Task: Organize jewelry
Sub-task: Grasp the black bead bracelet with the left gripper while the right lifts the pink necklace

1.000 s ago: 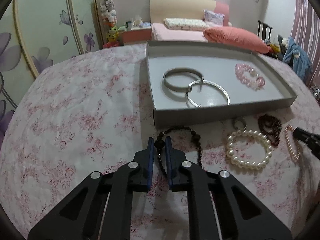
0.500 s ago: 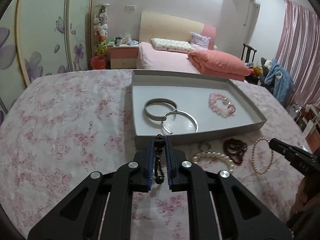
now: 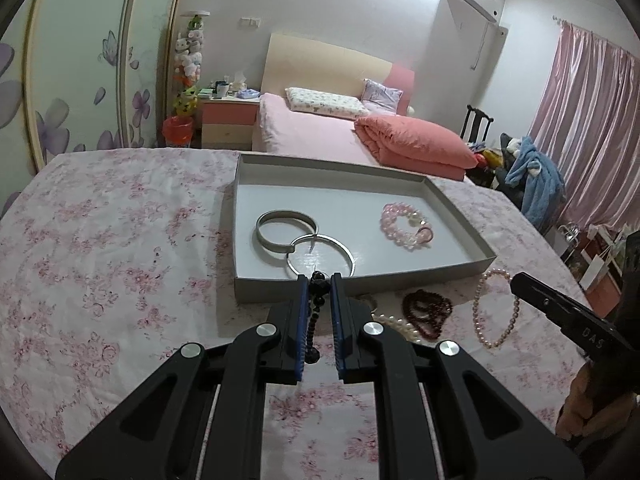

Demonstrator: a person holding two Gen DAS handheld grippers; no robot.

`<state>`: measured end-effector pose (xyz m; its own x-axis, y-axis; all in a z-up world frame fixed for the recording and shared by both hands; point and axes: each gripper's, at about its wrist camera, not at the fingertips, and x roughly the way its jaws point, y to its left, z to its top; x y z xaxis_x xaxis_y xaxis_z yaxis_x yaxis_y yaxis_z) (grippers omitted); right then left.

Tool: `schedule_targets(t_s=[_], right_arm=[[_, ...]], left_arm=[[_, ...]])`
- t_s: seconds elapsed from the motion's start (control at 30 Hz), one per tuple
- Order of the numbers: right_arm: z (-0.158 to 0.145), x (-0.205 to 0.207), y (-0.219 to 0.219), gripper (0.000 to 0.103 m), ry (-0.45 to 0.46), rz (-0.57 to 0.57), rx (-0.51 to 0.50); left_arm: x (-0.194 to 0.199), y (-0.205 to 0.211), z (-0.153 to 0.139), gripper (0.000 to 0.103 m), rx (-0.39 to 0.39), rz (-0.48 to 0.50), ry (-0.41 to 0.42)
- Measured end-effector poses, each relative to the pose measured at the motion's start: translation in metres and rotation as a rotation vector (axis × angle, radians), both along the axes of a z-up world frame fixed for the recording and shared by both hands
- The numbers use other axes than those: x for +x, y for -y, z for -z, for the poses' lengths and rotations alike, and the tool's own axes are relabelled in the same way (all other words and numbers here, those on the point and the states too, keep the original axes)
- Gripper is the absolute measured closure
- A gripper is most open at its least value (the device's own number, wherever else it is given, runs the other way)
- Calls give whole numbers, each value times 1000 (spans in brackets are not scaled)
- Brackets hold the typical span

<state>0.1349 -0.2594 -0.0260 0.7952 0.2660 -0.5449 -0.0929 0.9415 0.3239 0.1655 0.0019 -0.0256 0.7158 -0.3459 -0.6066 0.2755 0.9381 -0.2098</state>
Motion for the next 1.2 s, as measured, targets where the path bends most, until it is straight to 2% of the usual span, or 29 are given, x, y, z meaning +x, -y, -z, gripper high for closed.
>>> schedule_targets(t_s=[0.37, 0.53, 1.2], right_arm=[[-28, -11, -11, 97, 117, 20, -7], [-40, -16, -18, 97, 171, 28, -24], [-53, -21, -24, 97, 235, 40, -34]], left_arm=[[-14, -2, -18, 91, -59, -15, 56], [-19, -1, -24, 91, -57, -27, 93], [-27, 6, -29, 91, -61, -15, 124]])
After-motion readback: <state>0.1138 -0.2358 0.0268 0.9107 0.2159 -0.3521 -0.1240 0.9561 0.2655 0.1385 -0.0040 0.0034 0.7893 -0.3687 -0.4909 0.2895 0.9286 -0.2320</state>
